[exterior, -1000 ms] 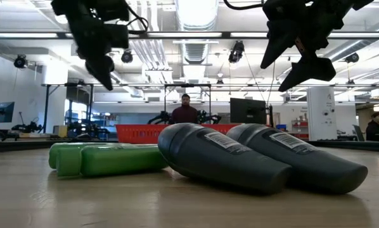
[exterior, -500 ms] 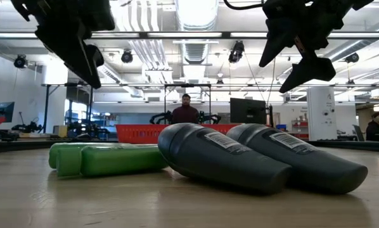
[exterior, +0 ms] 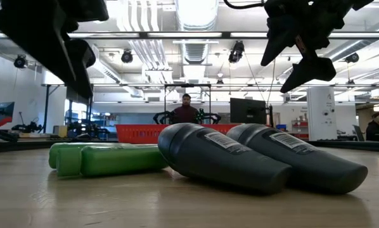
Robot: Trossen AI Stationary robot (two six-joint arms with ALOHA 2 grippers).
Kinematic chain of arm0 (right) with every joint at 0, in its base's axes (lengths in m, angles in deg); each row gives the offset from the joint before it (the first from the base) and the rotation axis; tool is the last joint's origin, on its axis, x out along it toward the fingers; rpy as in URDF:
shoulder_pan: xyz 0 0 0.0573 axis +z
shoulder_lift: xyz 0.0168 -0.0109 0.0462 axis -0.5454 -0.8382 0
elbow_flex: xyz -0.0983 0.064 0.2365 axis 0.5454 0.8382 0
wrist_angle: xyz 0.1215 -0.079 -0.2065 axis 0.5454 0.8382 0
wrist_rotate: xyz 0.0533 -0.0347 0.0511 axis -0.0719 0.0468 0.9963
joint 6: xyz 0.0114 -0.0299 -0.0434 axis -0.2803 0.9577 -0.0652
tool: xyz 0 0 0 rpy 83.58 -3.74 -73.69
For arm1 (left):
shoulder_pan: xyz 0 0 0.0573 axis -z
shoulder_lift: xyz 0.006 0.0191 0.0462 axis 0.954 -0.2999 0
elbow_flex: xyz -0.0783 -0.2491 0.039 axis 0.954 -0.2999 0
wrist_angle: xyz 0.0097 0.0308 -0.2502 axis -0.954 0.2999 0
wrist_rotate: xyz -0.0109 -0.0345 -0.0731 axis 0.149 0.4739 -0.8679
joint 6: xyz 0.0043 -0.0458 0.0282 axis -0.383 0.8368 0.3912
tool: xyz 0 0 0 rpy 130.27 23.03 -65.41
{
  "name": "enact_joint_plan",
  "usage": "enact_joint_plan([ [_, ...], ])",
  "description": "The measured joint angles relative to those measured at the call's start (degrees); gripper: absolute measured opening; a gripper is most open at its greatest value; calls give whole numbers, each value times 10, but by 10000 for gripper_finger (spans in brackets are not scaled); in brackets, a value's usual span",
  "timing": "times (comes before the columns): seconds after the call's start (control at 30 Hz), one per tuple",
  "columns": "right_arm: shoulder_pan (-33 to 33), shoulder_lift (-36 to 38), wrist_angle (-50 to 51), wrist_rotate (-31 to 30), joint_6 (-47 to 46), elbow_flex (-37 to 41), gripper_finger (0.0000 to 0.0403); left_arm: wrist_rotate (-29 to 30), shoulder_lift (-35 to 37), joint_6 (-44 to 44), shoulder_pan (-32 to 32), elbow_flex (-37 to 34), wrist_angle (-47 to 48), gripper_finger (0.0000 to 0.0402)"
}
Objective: Pick & Place Travel size toiletries
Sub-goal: Put the shampoo into the top red bin
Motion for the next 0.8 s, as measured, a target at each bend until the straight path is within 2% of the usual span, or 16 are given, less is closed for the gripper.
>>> enact_joint_plan([
  [0.13, 6, 0, 0, 1, 1, 0, 364, 34, -63, 34, 24, 39, 3, 268],
  [0.3, 7, 0, 1, 8, 14, 0, 364, 37, -110, 86, 25, 64, 20, 269],
  [0.6, 13, 0, 2, 11, 18, 0, 364, 38, -128, 102, 25, 74, 15, 268],
  [0.8, 18, 0, 3, 11, 21, 0, 364, 51, -141, 73, 24, 73, 12, 268],
])
